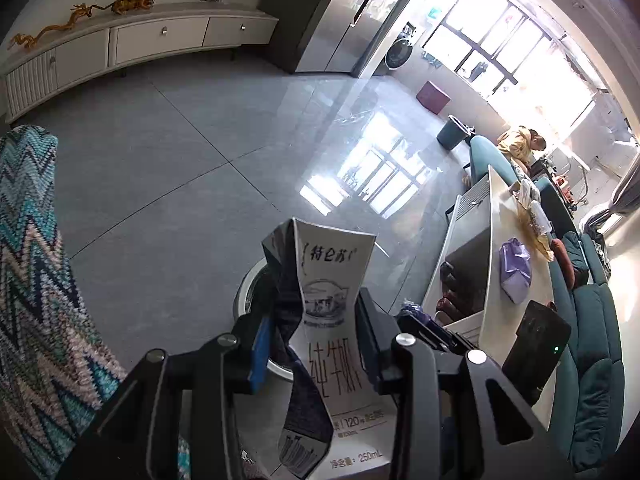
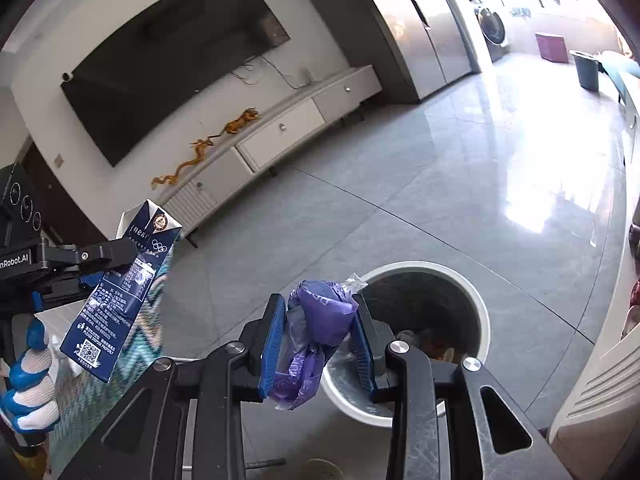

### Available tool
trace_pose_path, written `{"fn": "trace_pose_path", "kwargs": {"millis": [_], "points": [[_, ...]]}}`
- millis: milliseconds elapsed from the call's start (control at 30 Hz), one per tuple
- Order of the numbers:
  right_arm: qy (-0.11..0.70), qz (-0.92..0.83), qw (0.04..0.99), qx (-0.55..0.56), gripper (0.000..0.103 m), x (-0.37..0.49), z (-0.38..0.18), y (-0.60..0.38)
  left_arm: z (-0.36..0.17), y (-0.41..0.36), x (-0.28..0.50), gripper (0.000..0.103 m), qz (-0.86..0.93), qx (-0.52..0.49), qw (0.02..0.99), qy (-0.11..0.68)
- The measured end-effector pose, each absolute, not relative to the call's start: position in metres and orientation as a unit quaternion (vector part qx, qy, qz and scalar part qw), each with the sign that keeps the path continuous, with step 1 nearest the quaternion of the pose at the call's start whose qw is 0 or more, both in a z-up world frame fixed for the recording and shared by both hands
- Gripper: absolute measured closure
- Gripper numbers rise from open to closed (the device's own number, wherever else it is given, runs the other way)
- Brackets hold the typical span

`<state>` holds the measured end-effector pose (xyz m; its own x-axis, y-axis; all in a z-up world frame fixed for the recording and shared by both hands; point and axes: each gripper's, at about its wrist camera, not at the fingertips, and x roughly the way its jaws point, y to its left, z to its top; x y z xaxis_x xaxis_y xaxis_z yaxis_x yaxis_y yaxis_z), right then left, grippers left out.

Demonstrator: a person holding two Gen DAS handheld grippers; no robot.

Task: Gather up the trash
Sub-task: 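Carry the purple bag and milk carton over the bin and open both tools, then move both open tools back over the blanket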

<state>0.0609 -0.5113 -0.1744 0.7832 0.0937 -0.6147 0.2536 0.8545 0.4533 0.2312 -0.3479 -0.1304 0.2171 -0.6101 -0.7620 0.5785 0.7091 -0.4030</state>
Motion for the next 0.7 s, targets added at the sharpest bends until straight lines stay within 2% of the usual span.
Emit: {"fn": "trace_pose_path", "kwargs": {"millis": [500, 533, 633, 700], "points": [[0.376, -0.115, 0.880, 0.268, 0.070, 0.081, -0.232, -0.538, -0.211, -0.427, 0.268, 0.065, -0.377, -0.025, 0.754, 0.538], [0.379, -0.121, 0.879, 0.263, 0.070, 0.082, -0.233, -0.539, -0.214, -0.430, 0.267, 0.063, -0.384, -0.026, 0.749, 0.539], [0.387, -0.135, 0.876, 0.252, 0.059, 0.084, -0.237, -0.540, -0.219, -0.437, 0.264, 0.042, -0.390, -0.029, 0.744, 0.543], [0.389, -0.141, 0.876, 0.248, 0.056, 0.084, -0.238, -0.541, -0.220, -0.437, 0.262, 0.041, -0.393, -0.026, 0.742, 0.542]]}}
